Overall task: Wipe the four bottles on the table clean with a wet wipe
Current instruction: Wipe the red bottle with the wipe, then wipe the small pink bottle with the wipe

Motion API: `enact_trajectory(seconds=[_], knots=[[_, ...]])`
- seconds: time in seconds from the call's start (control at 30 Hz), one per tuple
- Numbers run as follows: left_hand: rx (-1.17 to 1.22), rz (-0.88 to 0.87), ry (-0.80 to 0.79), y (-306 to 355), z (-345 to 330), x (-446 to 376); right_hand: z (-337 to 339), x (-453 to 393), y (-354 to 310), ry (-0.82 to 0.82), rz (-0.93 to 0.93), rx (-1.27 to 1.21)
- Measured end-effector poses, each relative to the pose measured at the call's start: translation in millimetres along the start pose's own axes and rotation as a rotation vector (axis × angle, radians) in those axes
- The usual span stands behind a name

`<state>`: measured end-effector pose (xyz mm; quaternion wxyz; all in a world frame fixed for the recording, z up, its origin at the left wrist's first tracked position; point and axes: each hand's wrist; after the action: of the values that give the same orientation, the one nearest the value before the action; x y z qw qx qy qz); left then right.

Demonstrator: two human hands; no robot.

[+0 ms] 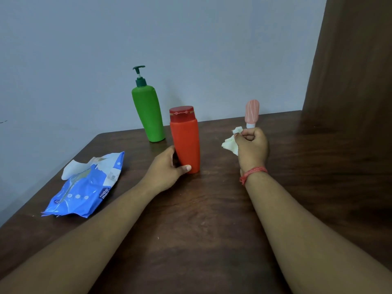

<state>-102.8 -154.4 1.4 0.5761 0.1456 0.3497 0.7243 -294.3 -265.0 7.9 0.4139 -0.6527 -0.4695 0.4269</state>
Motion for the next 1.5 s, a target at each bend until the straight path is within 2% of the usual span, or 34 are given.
enact_trajectory(seconds=[0.47, 0.73, 1.23, 1.5], knots=[[-0.051, -0.048, 0.058, 30.2, -58.4, -124.4, 1.0, -25.5, 16.0, 0.213, -0.033, -0.175], [-0.073, -0.014, 0.083, 33.0, -75.2, -178.9, -9.7, -29.4, 23.8, 0.183, -0.058, -0.154], [-0.054, 0.021, 0.110, 34.2, -92.2, -197.7, -10.3, -29.7, 21.5, 0.156, -0.101, -0.182], [-0.037, 0.043, 0.087, 34.2, -93.0, -195.8, -4.7, -38.6, 19.6, 0.233, -0.101, -0.196]])
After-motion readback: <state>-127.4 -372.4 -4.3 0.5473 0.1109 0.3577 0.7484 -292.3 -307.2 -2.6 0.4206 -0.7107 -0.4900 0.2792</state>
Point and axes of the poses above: each hand's wrist, its own x-axis away from the middle knuckle, its own z-axis out of the back of the hand, y = z × x, and after that the axes turned 7 degrees about -x, right-handed
